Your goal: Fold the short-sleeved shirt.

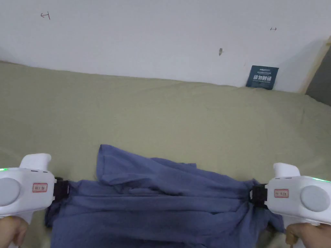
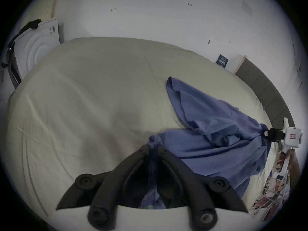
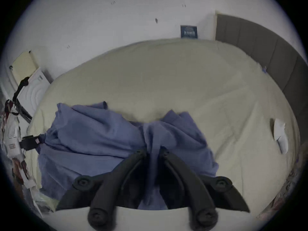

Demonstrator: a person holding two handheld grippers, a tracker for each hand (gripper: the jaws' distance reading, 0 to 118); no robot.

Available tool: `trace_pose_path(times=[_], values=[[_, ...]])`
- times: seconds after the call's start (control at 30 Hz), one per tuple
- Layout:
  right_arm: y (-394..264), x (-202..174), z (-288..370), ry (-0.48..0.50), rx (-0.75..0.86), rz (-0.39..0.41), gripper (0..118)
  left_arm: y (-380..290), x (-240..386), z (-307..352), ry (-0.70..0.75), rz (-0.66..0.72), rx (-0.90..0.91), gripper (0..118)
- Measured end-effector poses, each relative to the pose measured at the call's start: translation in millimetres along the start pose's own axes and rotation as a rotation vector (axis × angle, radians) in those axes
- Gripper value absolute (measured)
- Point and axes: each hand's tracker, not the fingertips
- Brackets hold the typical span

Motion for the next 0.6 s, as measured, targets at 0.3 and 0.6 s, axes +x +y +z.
trace_pose_path(times=[0.3, 0.6], values=[[50, -27, 59, 0.162, 0.260, -0.010, 14, 47, 15, 53, -0.093, 0.016, 0.142, 7], [116, -59, 92, 0.190, 0.417, 0.047, 14, 127, 28, 122, -0.109, -0.015, 0.337, 7]])
